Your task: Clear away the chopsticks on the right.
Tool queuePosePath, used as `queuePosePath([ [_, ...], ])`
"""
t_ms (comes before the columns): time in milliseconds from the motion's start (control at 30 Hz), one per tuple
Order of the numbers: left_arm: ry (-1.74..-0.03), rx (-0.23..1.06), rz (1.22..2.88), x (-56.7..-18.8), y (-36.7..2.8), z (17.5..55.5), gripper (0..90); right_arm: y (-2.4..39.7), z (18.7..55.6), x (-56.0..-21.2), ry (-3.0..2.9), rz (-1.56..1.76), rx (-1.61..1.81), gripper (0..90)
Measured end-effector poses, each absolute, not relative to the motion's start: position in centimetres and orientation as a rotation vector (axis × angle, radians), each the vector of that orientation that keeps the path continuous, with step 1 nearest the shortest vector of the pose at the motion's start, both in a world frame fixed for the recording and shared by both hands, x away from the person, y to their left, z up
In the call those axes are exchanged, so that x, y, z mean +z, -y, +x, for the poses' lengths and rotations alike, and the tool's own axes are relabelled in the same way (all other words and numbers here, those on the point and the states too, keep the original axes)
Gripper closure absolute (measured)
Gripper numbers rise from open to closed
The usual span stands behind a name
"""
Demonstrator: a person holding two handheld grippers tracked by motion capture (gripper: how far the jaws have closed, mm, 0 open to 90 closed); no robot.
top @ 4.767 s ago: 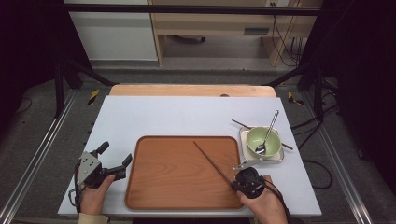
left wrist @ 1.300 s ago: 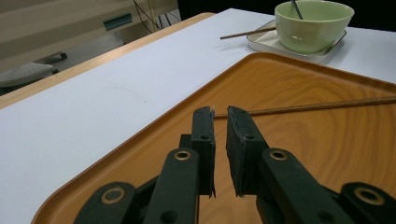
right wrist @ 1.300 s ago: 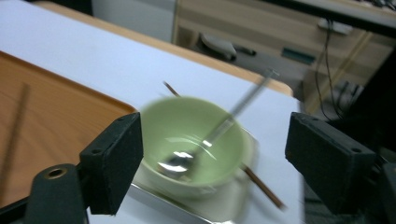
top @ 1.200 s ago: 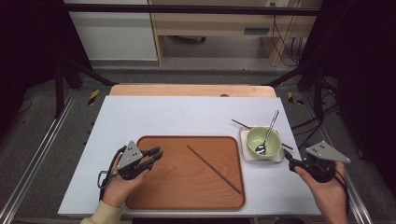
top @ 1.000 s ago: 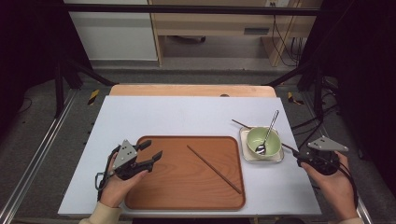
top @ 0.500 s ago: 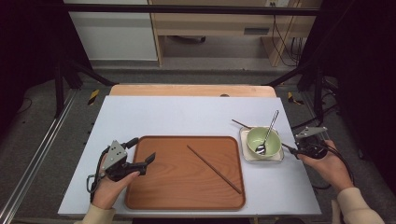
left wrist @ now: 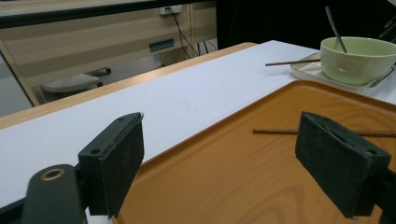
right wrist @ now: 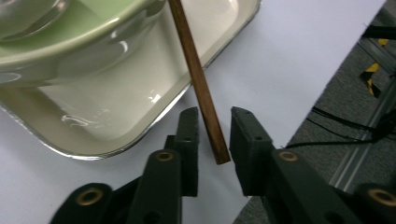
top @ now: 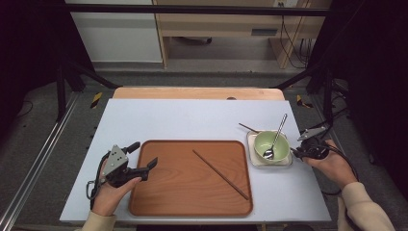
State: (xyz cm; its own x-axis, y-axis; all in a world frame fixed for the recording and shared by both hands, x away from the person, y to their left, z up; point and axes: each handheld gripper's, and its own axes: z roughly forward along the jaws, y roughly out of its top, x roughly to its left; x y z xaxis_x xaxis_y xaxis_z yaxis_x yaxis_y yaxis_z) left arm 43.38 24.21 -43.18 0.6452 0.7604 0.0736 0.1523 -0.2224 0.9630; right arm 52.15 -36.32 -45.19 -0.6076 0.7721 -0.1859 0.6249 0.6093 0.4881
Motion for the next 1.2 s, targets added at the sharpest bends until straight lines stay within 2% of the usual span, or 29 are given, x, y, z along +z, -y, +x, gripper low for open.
queuePosePath([
  [100, -0.744, 0.674, 1.734, -43.2, -24.2, 43.4, 15.2, 36.2, 51.9, -45.1, -2.493, 1.096, 0.540, 83.8],
  [333, -0.751, 0.684, 1.724, -43.1, -24.5, 43.4, 15.2, 36.8, 51.2, -44.1, -2.399, 1.126, 0.616, 84.6],
  [767, -0.770, 0.703, 1.687, -43.1, -25.1, 43.2, 11.9, 36.3, 49.5, -36.6, -1.959, 1.331, 0.684, 84.6],
  [1000, -0.782, 0.704, 1.683, -43.2, -25.0, 43.3, 6.4, 31.6, 46.7, -32.5, -1.974, 1.243, 0.841, 84.6],
  [1200, -0.792, 0.714, 1.672, -43.3, -25.2, 43.2, 4.7, 25.2, 44.4, -32.8, -2.173, 1.142, 0.907, 84.6],
])
